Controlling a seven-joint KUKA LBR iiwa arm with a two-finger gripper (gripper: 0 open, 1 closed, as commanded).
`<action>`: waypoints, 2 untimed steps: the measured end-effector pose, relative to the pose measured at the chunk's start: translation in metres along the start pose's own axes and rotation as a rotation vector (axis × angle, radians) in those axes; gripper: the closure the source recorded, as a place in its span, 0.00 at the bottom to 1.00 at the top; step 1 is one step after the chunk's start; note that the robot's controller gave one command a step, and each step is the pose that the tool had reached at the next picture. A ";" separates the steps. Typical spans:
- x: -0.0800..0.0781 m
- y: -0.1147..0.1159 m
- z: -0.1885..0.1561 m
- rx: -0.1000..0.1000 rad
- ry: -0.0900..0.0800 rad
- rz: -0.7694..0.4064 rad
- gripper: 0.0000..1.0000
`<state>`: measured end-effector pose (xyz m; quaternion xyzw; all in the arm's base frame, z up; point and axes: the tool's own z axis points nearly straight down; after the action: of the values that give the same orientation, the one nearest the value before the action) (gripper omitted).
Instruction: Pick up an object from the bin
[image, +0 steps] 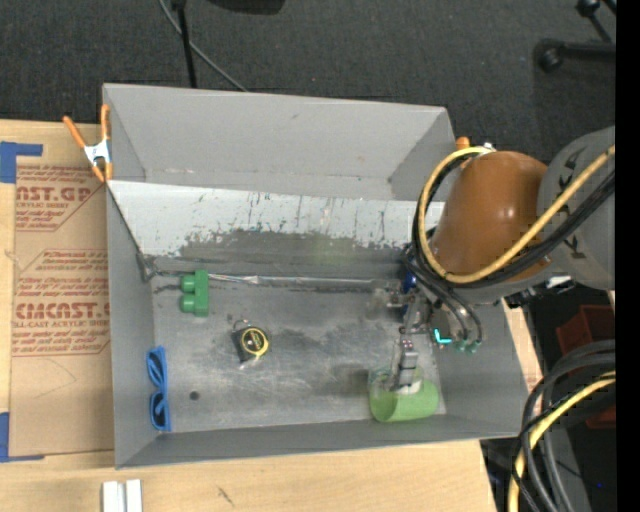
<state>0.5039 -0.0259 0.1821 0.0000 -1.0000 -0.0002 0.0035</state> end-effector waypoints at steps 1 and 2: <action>0.015 -0.066 0.113 0.003 -0.018 -0.194 0.00; 0.016 -0.101 0.082 0.001 -0.010 -0.073 0.00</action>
Offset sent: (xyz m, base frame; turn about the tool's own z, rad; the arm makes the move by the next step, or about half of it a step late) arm -0.0190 -0.0645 -0.1121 -0.1978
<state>0.4876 -0.1271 0.1004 0.0365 -0.9993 0.0002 -0.0013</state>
